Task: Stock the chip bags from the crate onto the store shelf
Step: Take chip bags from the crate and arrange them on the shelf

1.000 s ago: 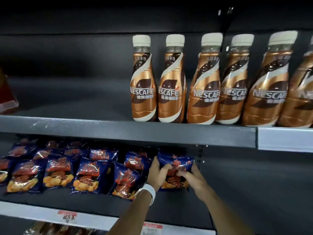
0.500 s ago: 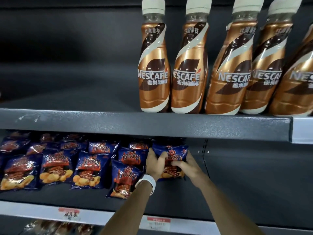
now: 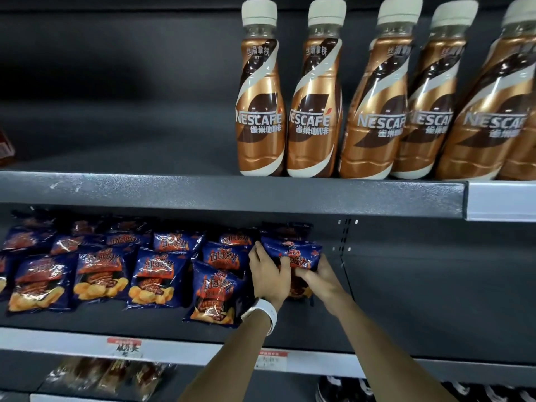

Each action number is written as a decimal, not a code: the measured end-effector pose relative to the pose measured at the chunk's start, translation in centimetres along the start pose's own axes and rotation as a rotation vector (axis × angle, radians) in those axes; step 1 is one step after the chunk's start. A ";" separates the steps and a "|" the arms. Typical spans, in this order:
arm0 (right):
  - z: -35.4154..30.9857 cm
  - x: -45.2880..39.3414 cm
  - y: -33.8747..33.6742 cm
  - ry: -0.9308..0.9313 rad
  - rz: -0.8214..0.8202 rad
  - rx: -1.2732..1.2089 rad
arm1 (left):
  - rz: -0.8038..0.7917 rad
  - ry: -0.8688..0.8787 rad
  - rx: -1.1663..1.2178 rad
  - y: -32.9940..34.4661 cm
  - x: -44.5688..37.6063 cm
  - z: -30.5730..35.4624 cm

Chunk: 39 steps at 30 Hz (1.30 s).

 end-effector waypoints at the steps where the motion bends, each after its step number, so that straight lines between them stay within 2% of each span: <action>1: 0.1 0.2 0.2 0.014 -0.002 0.015 | 0.006 -0.024 -0.007 0.1 0.3 0.0; 5: 0.8 0.7 0.9 0.064 -0.017 0.069 | 0.030 -0.039 -0.001 0.3 1.4 -0.4; 19: 2.0 -0.3 1.6 0.156 -0.075 0.225 | -0.135 -0.091 0.163 0.7 -0.7 -2.6; 23: 2.7 -0.7 0.9 0.231 0.046 0.303 | -0.106 -0.087 -0.027 0.9 -0.5 -2.2; 29: 1.7 0.6 0.0 0.149 0.192 0.283 | -0.017 -0.070 -0.186 1.1 0.8 -0.8; 39: 0.5 4.5 1.4 0.053 0.216 0.246 | 0.060 -0.078 -0.268 0.4 5.0 0.1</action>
Point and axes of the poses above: each hand's wrist, its own x-axis away from the middle knuckle, its own y-axis out of the palm, z = x × y, the point moved 5 cm from there along -x, towards the middle knuckle, and after that the axes turned 14 degrees about -z, right-handed, at the moved point
